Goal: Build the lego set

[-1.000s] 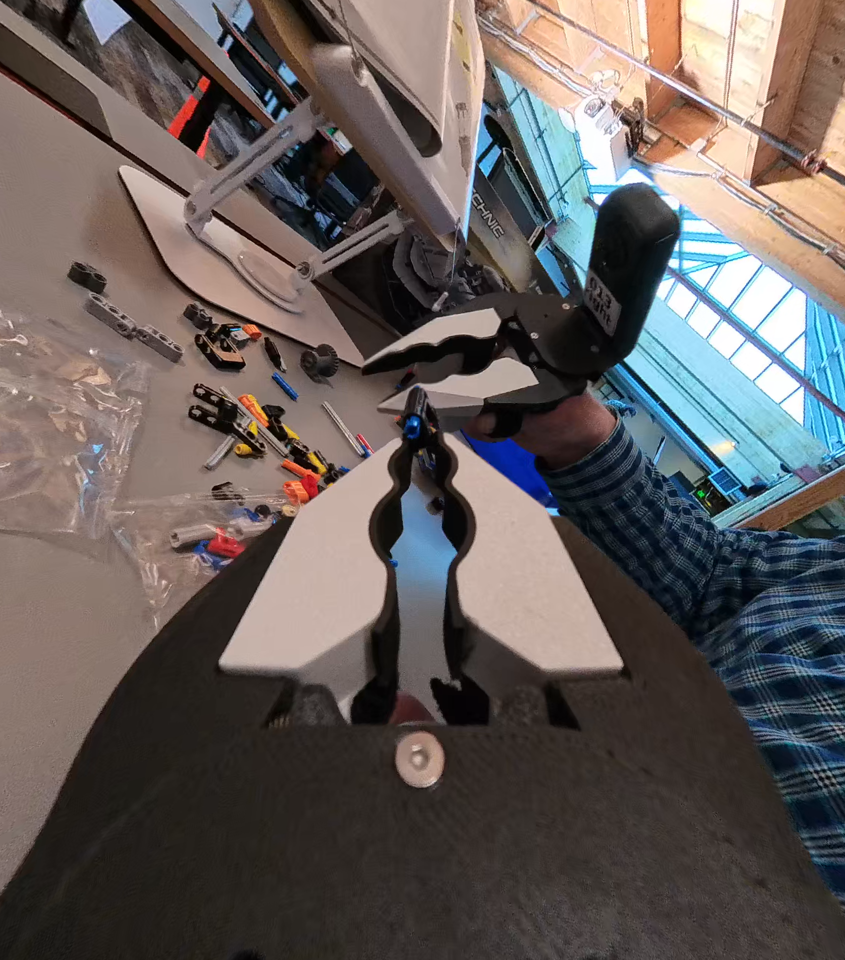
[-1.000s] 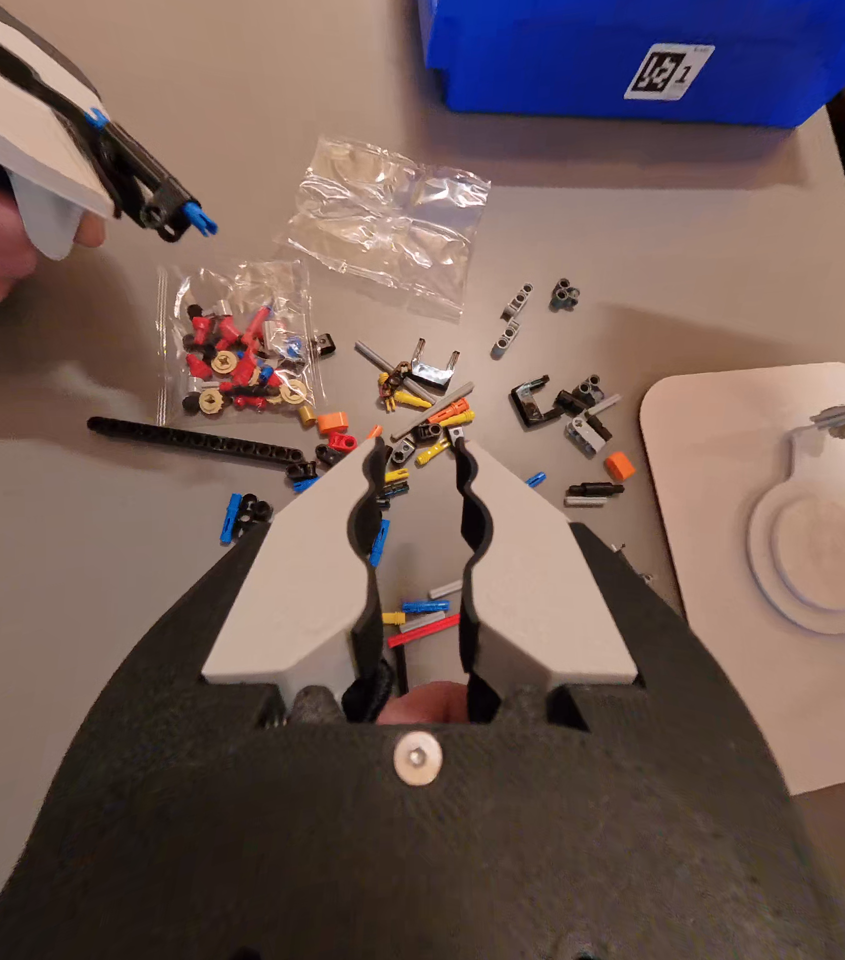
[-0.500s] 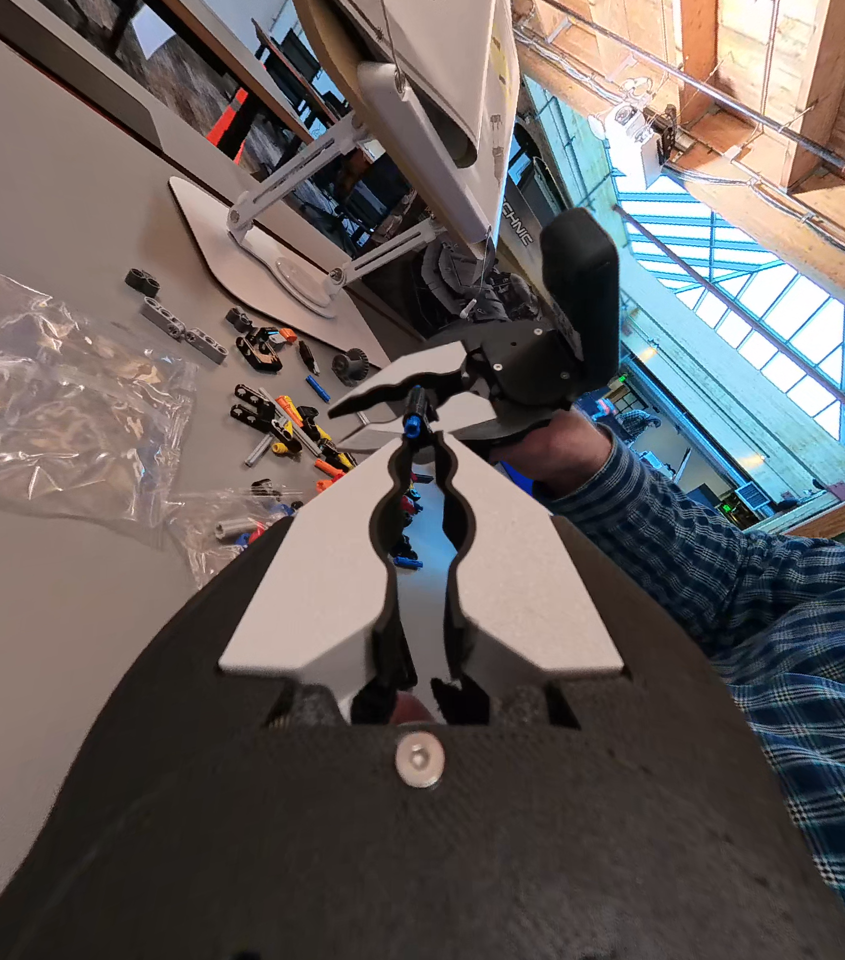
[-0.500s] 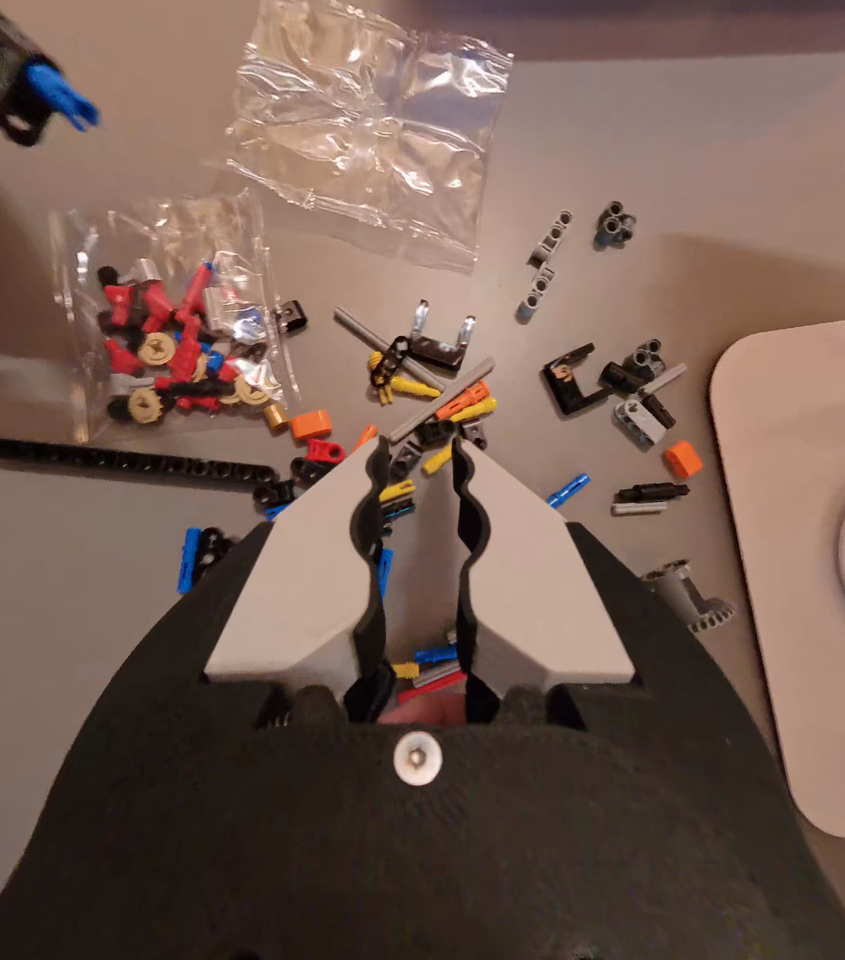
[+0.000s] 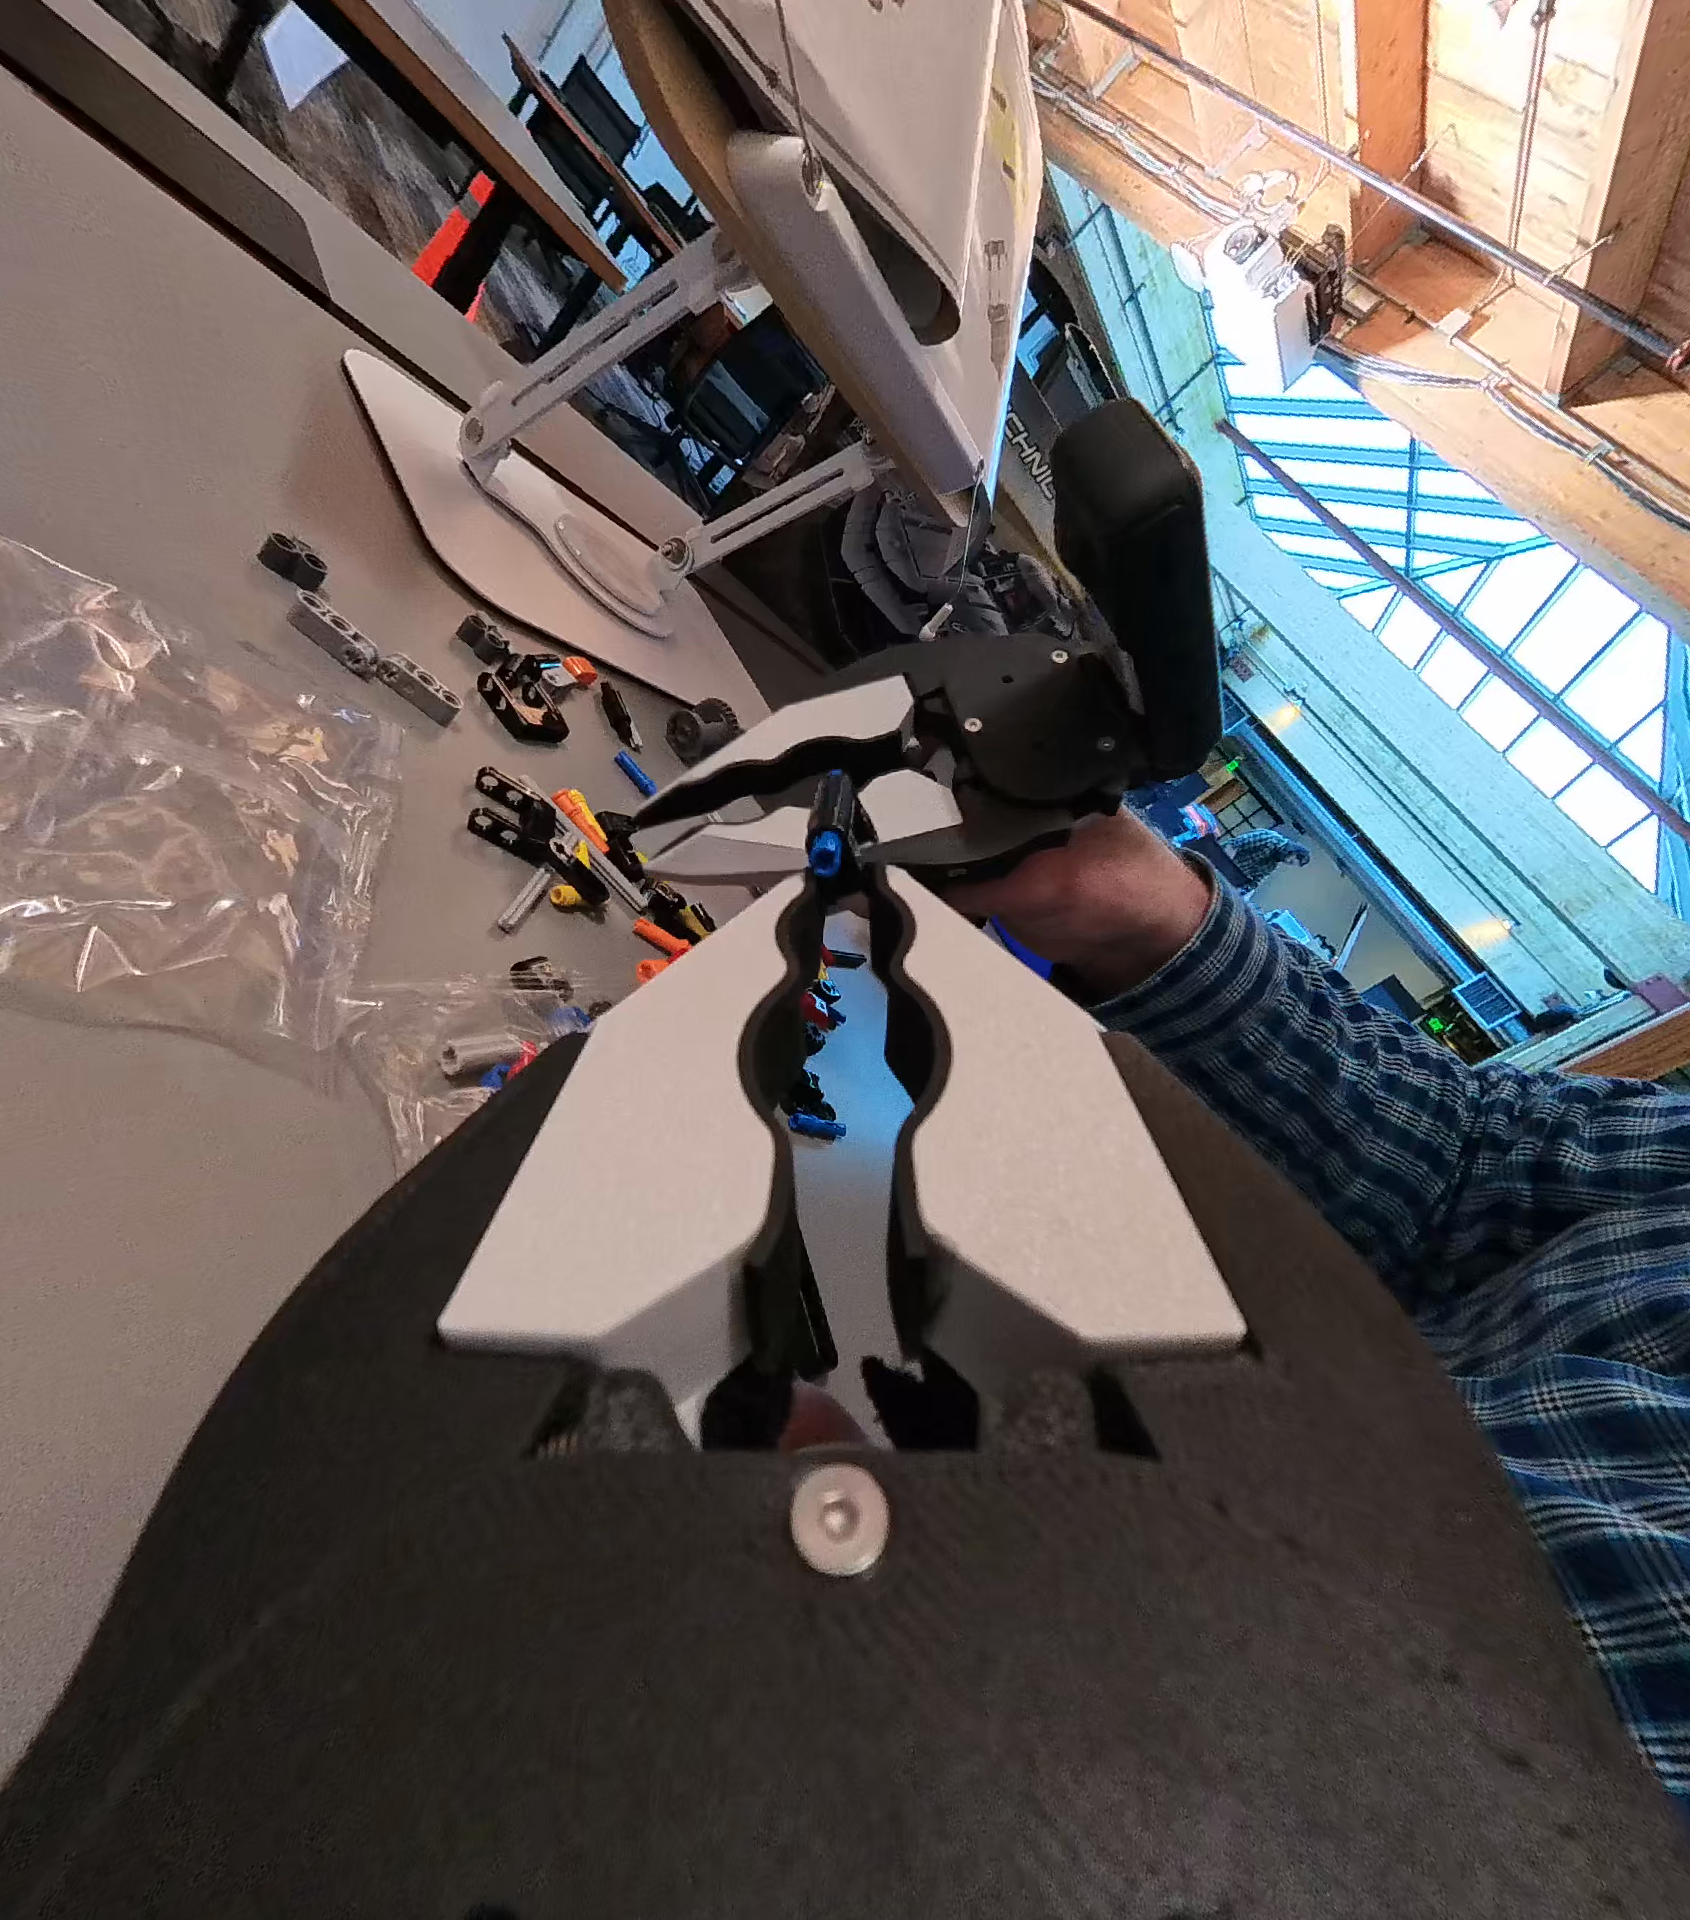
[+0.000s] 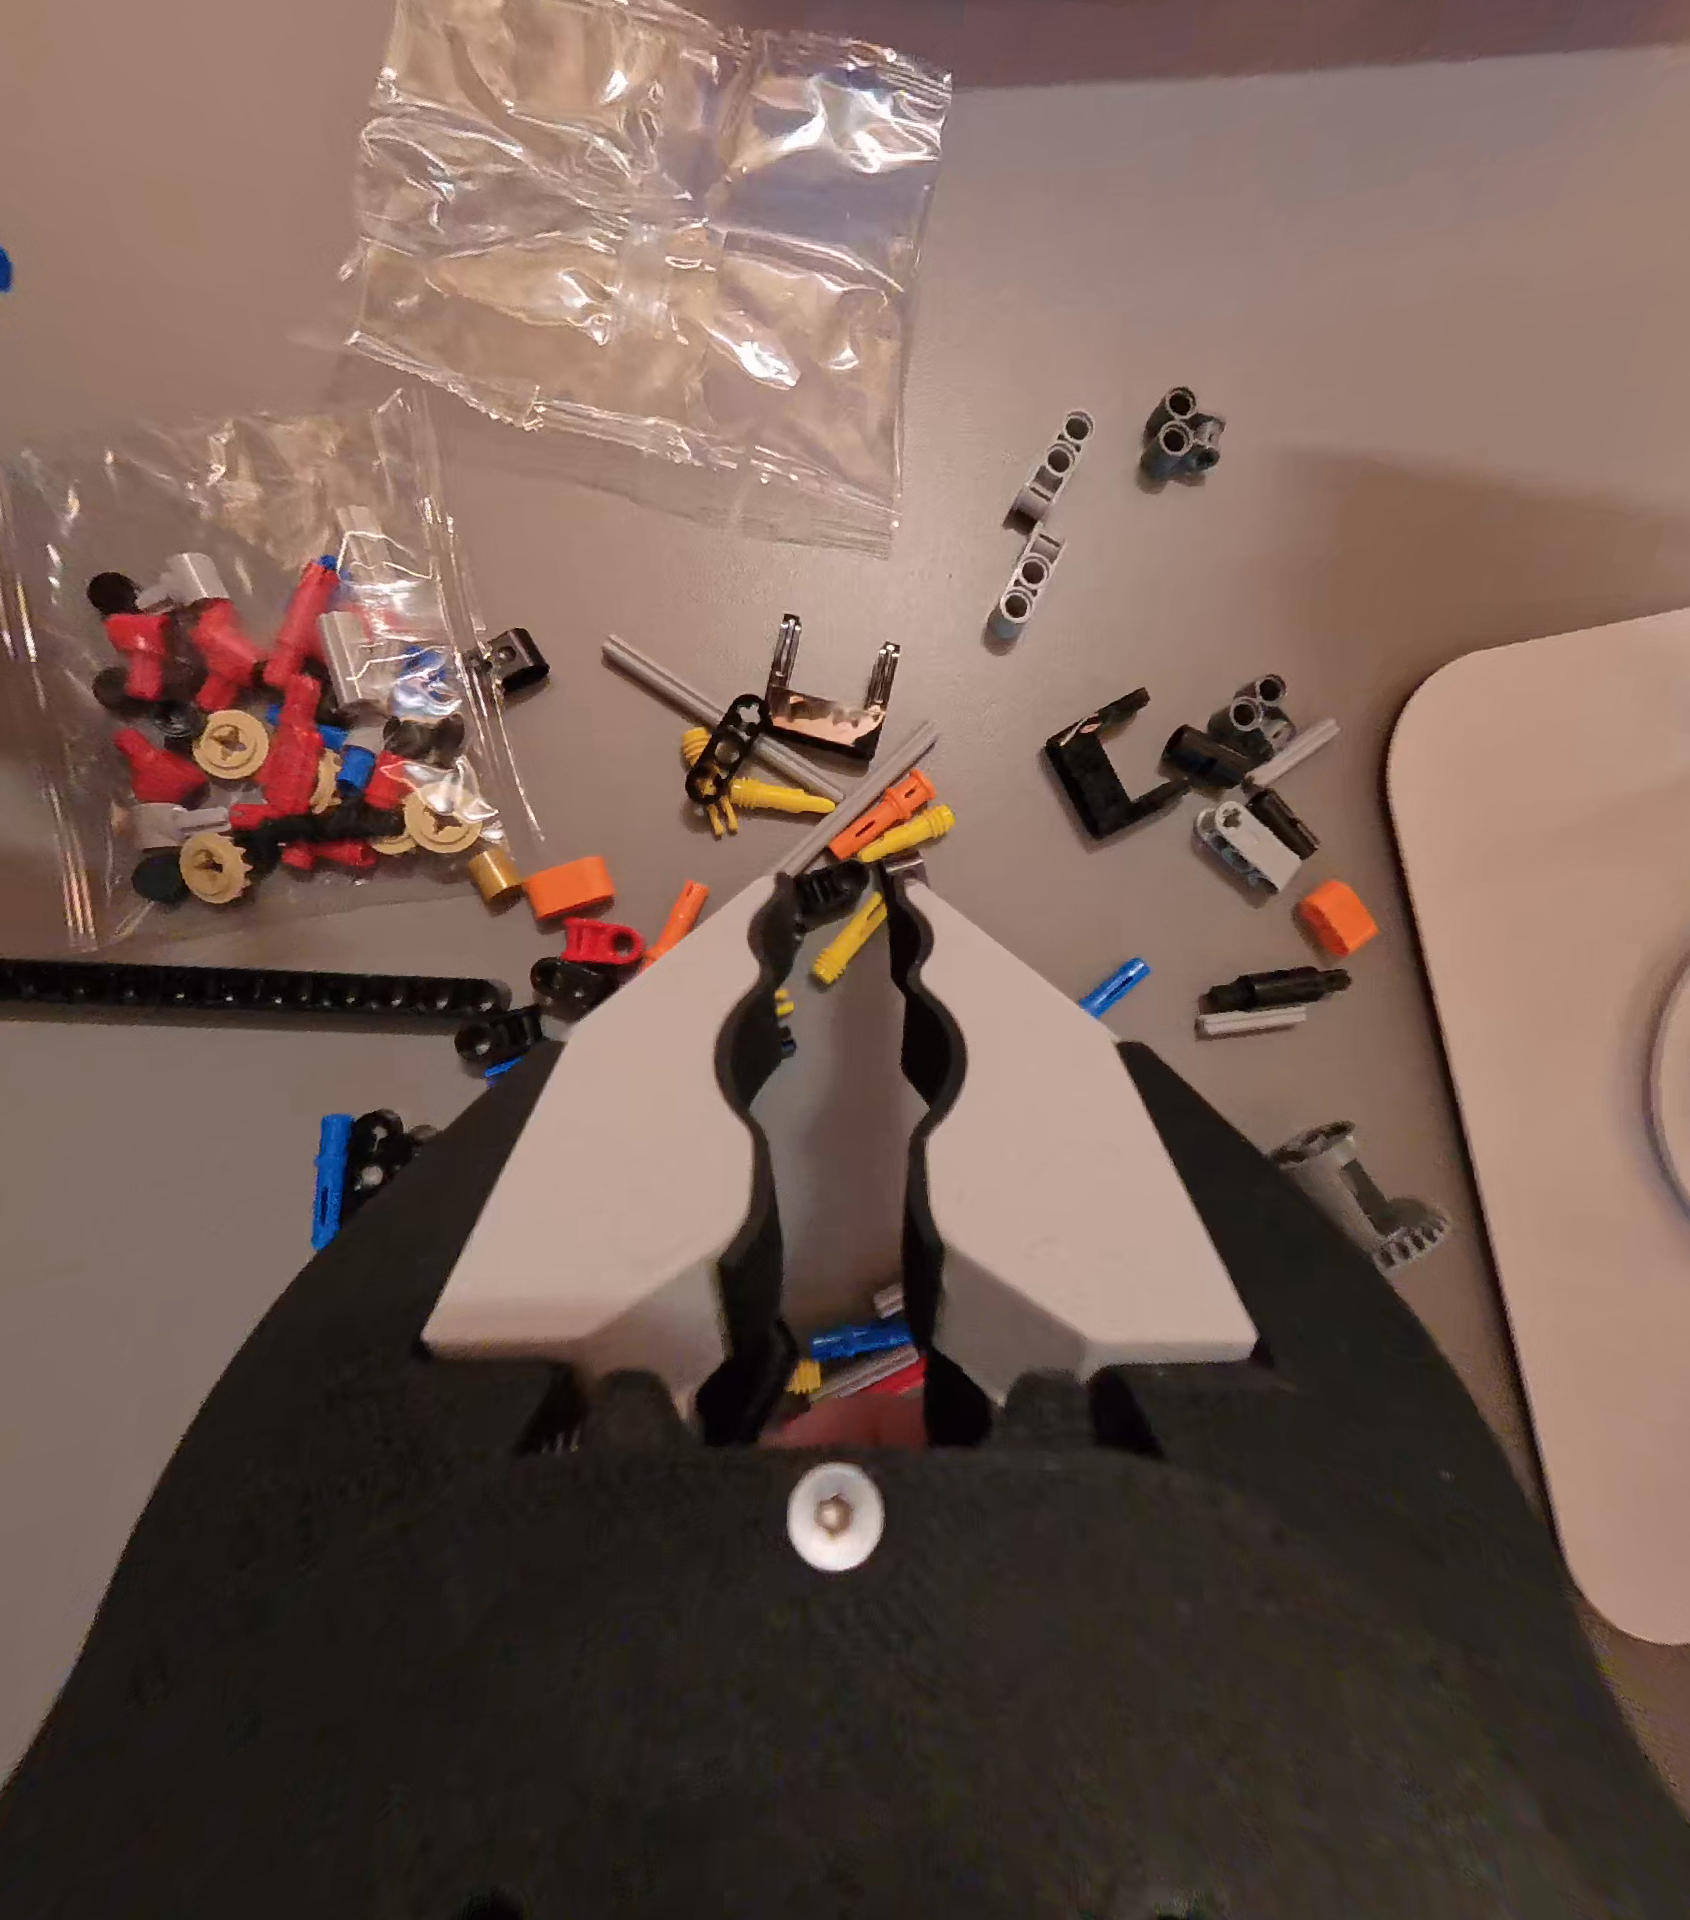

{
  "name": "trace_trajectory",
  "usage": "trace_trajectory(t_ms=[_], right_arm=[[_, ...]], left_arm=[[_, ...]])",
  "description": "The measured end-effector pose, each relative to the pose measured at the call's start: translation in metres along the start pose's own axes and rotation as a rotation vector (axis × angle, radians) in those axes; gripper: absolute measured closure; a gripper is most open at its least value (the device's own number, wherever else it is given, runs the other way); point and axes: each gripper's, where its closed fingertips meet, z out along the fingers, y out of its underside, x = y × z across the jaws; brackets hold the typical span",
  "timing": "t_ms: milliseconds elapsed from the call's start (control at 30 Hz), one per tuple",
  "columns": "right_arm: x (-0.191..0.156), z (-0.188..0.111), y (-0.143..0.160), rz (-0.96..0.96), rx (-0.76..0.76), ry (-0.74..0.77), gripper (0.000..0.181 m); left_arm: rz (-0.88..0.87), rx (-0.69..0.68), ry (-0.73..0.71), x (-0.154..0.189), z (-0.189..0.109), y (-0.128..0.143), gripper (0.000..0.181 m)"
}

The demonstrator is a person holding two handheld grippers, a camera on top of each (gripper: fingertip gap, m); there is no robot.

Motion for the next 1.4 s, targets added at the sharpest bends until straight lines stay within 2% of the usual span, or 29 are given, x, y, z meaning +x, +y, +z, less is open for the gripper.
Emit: trace_trajectory(t_ms=[133, 200, 367, 433, 567, 700, 800, 900, 1067, 1233, 1400], right_arm=[[-0.002, 0.005, 0.004, 0.007, -0.016, -0.012, 0.166], [0.000, 0.006, 0.005, -0.007, -0.015, 0.004, 0.178], [0.000, 0.001, 0.013, -0.083, -0.026, -0.003, 0.181], [0.002, -0.003, 0.014, -0.078, -0.020, -0.003, 0.180], [0.002, -0.007, 0.008, -0.043, -0.008, -0.006, 0.165], [0.002, 0.002, 0.007, -0.037, -0.011, 0.001, 0.166], [0.002, 0.008, 0.006, -0.035, -0.002, 0.005, 0.176], [0.003, 0.007, 0.004, -0.030, 0.012, -0.003, 0.177], [-0.008, -0.019, -0.013, 0.165, 0.179, -0.181, 0.177], [-0.020, -0.067, -0.041, 0.417, 0.458, -0.442, 0.177], [-0.044, -0.105, -0.055, 0.512, 0.614, -0.594, 0.176]], left_arm=[[-0.008, -0.003, 0.007, 0.001, 0.001, 0.001, 0.176], [-0.007, -0.001, 0.007, 0.001, 0.001, 0.001, 0.176], [-0.008, 0.002, 0.006, 0.001, 0.000, 0.000, 0.176], [-0.009, -0.001, 0.009, 0.001, 0.000, 0.001, 0.176], [-0.011, -0.003, 0.009, 0.001, 0.001, 0.001, 0.176], [-0.008, -0.003, 0.009, 0.001, 0.000, 0.001, 0.176], [-0.007, -0.003, 0.009, 0.001, 0.000, 0.000, 0.176], [-0.009, -0.004, 0.011, 0.000, 0.000, 0.001, 0.176], [-0.010, -0.008, 0.024, 0.004, 0.002, 0.003, 0.176], [-0.014, 0.003, 0.079, 0.019, 0.011, 0.005, 0.176], [-0.010, 0.031, 0.150, 0.038, 0.016, 0.004, 0.176]])
